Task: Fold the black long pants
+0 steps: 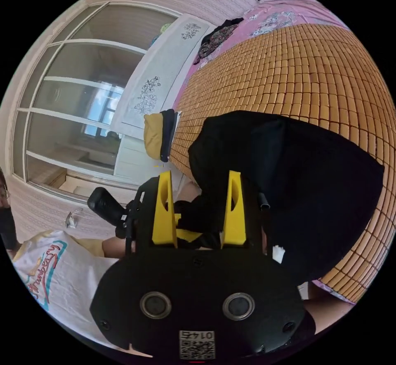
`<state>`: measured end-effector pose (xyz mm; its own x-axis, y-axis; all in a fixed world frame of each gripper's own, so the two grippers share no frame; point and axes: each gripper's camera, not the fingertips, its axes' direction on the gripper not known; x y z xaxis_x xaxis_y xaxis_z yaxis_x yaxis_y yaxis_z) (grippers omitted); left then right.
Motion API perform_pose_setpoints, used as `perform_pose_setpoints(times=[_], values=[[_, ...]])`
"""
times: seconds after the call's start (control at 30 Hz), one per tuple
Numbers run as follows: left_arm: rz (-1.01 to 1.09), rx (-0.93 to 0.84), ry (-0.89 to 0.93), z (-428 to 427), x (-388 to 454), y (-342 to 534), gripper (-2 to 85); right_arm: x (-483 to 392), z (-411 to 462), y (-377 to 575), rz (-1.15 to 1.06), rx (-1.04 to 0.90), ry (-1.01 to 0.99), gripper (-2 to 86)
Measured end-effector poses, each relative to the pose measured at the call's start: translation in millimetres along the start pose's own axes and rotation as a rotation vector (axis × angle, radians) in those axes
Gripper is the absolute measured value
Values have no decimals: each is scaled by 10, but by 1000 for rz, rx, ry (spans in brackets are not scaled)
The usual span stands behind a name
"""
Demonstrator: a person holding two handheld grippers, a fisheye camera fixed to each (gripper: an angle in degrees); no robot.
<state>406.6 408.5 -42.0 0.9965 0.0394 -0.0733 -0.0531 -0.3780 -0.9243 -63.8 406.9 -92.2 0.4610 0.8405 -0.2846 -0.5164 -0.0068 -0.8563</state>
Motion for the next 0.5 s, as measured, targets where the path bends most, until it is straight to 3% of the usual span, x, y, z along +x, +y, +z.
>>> perform_pose_setpoints(times=[0.13,0.3,0.43,0.5], values=[[8,-21,103,123,-74,-60,51,128,250,55,-32,-164,135,41],[-115,89,123,-117,-454,39,49,389,22,201,46,-101,190,12],[-268,86,-126,-329,-900,118,64,502,-186,320,110,-20,275,25],[-315,89,-241,-378,-1076,114,79,452,-227,334,105,16,315,74]])
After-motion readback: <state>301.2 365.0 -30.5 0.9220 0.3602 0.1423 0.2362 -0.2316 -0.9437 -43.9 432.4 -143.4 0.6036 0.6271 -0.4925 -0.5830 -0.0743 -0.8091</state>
